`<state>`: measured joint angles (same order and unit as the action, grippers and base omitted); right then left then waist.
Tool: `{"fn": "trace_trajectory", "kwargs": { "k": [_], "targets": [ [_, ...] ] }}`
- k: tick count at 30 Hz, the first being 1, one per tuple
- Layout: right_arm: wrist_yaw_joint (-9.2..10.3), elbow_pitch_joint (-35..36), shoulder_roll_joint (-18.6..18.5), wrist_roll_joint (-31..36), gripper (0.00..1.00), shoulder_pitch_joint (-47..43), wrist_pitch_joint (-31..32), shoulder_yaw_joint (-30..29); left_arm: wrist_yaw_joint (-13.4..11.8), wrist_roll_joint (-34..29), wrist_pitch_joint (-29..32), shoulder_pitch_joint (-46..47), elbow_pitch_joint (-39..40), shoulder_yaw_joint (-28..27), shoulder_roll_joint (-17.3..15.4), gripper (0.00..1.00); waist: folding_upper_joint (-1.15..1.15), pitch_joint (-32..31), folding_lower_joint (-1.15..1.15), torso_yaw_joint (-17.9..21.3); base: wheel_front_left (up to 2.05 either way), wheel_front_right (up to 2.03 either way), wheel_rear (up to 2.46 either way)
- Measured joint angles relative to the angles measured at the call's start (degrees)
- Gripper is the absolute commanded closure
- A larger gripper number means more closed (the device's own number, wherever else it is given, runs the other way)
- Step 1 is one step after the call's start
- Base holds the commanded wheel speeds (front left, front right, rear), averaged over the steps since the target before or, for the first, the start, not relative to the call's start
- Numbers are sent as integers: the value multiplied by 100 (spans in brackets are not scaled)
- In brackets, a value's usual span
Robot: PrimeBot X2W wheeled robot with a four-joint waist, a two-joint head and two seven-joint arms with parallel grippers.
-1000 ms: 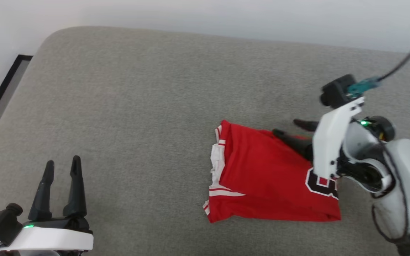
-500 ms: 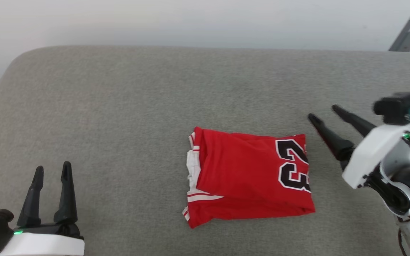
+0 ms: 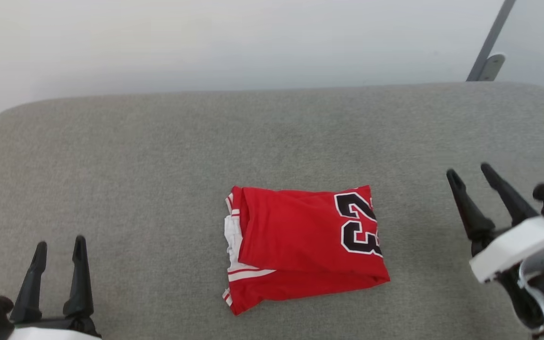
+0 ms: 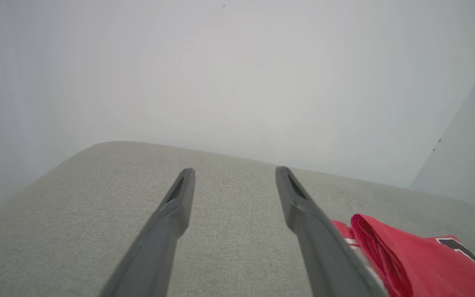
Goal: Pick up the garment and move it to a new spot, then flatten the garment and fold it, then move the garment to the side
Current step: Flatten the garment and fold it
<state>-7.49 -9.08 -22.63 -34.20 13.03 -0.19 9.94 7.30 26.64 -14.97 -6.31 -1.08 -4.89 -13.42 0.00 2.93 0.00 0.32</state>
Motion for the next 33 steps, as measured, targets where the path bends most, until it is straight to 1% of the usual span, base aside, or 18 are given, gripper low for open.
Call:
{"fn": "trace_trajectory", "kwargs": {
  "k": [6, 18, 23, 33],
  "targets": [
    [0, -223, 78, 166, 0, -358, -545, -52, 0, -203, 0, -187, 0, -79, 32, 0, 0, -189, 0, 121, 0, 0, 0],
    [0, -636, 231, 386, 0, -738, -1251, -36, 1, -303, 0, -368, -8, -64, 35, 0, 0, -352, 0, 216, 0, 0, 0],
    [0, -735, 310, 500, 0, -849, -1393, -78, 0, -303, 0, -445, -27, -76, 58, 0, 0, -392, 0, 218, 0, 0, 0],
    [0, -783, 471, 676, 0, -1018, -1456, -186, 1, -343, 0, -468, -49, -69, 85, 0, 0, -398, 0, 196, 0, 0, 0]
  ]
}}
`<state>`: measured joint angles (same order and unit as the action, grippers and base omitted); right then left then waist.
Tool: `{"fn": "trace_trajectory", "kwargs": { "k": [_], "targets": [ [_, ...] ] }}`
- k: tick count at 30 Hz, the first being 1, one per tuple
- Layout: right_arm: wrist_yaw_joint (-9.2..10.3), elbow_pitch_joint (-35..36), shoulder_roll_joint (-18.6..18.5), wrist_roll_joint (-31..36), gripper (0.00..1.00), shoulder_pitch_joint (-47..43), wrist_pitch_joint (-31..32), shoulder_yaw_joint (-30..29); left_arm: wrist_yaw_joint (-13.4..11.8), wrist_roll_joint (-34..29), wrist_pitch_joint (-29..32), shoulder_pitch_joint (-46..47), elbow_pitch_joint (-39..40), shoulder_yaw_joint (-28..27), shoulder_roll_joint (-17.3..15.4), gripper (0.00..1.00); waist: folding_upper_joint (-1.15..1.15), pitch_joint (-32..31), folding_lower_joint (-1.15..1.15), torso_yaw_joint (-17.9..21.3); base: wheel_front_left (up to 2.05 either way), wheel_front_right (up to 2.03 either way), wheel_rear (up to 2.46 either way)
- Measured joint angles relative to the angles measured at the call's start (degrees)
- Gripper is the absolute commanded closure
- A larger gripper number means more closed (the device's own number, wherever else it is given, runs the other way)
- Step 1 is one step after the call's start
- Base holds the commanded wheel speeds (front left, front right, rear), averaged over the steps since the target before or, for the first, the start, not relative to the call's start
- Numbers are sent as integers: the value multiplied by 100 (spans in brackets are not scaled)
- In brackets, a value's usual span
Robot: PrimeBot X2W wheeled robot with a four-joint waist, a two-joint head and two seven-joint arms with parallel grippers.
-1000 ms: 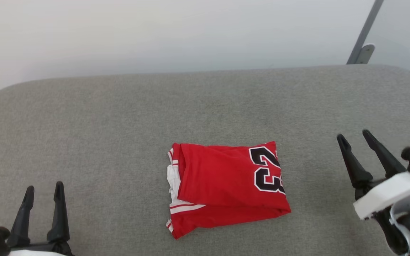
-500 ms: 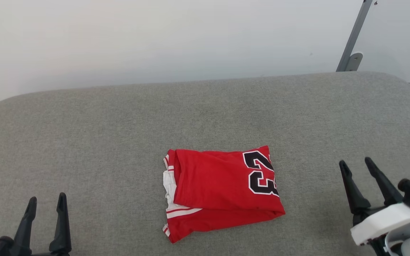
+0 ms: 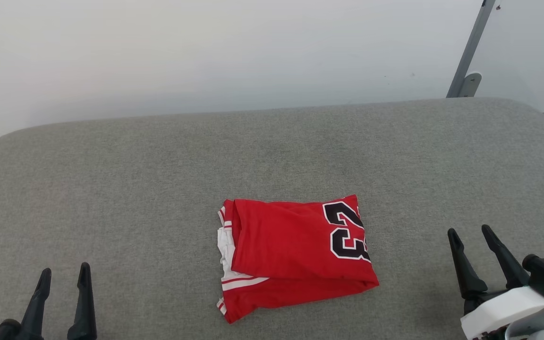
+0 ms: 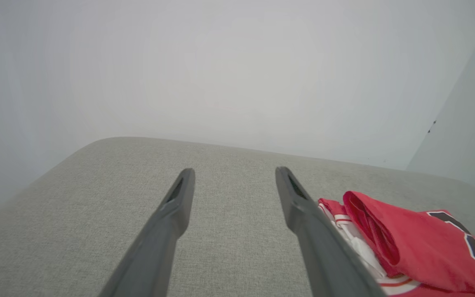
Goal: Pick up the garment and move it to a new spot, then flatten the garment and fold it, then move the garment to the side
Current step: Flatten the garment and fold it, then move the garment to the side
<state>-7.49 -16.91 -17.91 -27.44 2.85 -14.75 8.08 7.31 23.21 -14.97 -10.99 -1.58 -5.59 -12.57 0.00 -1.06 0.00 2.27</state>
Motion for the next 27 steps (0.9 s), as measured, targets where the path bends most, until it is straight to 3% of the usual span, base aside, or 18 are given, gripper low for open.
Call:
{"fn": "trace_trajectory", "kwargs": {
  "k": [19, 27],
  "targets": [
    [0, 112, 68, 81, 0, -94, 3, 97, 0, -168, 0, 57, -21, 153, 10, 0, 0, 38, 0, -154, 0, 0, 0],
    [0, 18, -286, -523, 0, 519, 920, 759, 0, -148, 0, 125, 5, 200, -10, 0, 0, 171, 0, -384, 0, 0, 0]
  ]
}}
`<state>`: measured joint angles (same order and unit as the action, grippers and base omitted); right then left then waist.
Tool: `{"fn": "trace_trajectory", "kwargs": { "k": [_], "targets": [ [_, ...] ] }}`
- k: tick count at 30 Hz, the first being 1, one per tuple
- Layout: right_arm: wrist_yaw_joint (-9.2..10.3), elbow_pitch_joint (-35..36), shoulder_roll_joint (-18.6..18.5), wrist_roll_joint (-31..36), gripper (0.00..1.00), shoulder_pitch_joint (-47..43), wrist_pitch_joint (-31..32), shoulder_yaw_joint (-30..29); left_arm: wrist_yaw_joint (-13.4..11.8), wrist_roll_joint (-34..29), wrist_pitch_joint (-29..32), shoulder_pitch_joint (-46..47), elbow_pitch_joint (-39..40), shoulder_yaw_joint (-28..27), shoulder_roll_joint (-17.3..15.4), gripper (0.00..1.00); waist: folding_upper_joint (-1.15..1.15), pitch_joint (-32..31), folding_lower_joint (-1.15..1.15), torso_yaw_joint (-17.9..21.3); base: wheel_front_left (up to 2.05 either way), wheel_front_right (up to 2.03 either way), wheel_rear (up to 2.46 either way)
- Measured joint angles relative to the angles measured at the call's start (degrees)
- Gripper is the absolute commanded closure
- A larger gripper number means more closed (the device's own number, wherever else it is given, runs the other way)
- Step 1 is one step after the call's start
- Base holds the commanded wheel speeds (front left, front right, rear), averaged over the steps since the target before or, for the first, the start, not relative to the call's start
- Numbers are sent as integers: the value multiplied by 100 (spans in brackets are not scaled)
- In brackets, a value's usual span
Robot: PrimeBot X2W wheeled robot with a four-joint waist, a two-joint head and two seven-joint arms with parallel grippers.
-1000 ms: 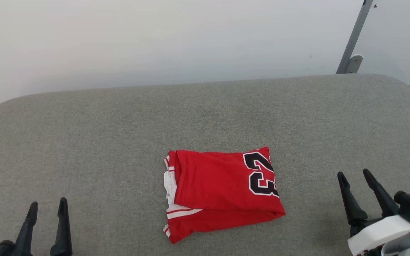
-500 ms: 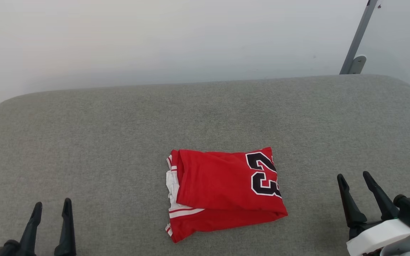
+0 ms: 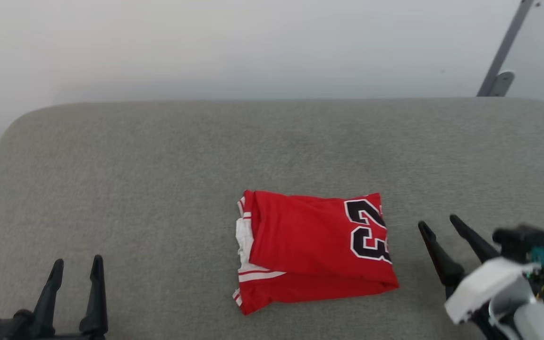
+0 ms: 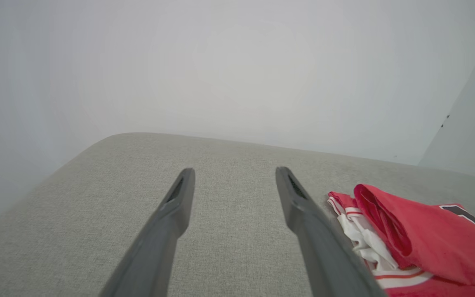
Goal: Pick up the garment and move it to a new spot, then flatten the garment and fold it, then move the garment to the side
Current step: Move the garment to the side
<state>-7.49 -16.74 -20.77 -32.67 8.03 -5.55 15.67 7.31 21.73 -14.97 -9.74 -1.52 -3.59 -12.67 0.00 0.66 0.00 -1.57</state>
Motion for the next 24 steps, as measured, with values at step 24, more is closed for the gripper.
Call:
{"fn": "trace_trajectory", "kwargs": {
  "k": [24],
  "targets": [
    [0, -844, -722, -1288, 0, 1763, 4342, 921, 0, 208, 0, 756, -89, 465, 110, 0, 0, 959, 0, -945, 0, 0, 0]
  ]
}}
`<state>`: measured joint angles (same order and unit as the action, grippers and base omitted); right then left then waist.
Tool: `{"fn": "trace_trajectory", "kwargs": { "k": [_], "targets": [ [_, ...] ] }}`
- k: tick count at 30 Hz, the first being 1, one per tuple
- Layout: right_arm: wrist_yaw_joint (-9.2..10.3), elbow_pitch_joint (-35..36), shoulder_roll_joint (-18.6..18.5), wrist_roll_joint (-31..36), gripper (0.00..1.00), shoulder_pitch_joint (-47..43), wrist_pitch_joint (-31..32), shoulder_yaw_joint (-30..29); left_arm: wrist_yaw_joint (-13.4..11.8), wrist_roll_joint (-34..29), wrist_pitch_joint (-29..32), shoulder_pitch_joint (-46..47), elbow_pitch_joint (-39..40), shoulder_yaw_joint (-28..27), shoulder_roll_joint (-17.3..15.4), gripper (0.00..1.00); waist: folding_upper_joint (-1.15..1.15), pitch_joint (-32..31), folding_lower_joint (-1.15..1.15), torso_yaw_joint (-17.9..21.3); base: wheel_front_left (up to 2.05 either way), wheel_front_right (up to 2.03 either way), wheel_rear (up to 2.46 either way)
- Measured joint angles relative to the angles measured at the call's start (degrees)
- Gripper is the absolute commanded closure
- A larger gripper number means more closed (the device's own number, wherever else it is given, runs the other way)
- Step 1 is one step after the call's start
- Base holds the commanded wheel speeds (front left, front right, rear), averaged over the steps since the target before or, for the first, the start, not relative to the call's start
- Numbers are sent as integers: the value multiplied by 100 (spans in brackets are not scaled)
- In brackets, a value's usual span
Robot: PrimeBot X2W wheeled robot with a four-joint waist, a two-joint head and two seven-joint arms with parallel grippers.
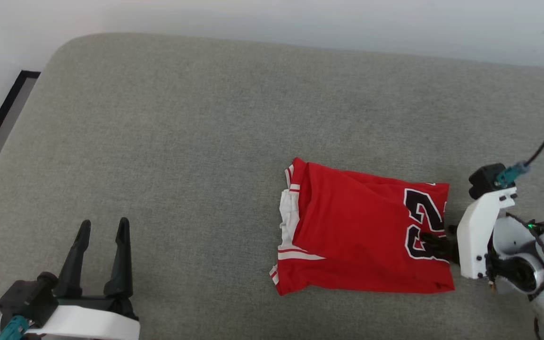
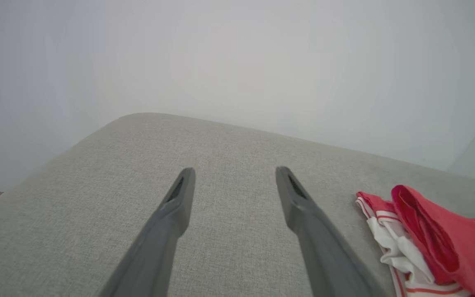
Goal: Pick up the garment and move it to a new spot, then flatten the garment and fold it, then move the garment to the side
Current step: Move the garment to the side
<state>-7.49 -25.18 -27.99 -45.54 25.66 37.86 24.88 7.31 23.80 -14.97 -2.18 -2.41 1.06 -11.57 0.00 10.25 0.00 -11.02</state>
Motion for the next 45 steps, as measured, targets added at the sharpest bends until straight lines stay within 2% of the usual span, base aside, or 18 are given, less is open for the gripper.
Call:
{"fn": "trace_trajectory", "kwargs": {
  "k": [9, 10, 11, 15, 27, 37, 45],
  "targets": [
    [9, -263, 84, 27, 0, 318, 1018, 91, 0, 34, 0, 136, -82, 75, 22, 0, 0, 129, 0, -165, 0, 0, 0],
    [12, -264, 108, 52, 53, 322, 1098, 96, 0, 41, 0, 149, -91, 91, 21, 0, 0, 121, 0, -175, 0, 0, 0],
    [20, -254, 123, 73, 100, 322, 1120, 93, 0, 42, 0, 149, -97, 97, 21, 0, 0, 116, 0, -173, 0, 0, 0],
    [8, -171, 259, 67, 100, 265, 1117, 34, 0, 94, 0, 166, -136, 114, 10, 0, 0, 94, 0, -132, 0, 0, 0],
    [0, 641, 235, 281, 100, 238, 1258, -492, 0, 188, 0, 527, -131, 326, -345, 0, 0, 73, 0, 255, 0, 0, 0],
    [0, 1032, -82, 689, 100, 666, 1246, -860, 0, 129, -1, 1159, -174, 721, -491, 0, 0, 288, 0, 733, 0, 0, 0],
    [0, 1029, -363, 943, 100, 1191, 927, -1103, 0, 29, -1, 1814, -202, 1121, -527, 0, 0, 580, 0, 1172, 0, 0, 0]
  ]
}}
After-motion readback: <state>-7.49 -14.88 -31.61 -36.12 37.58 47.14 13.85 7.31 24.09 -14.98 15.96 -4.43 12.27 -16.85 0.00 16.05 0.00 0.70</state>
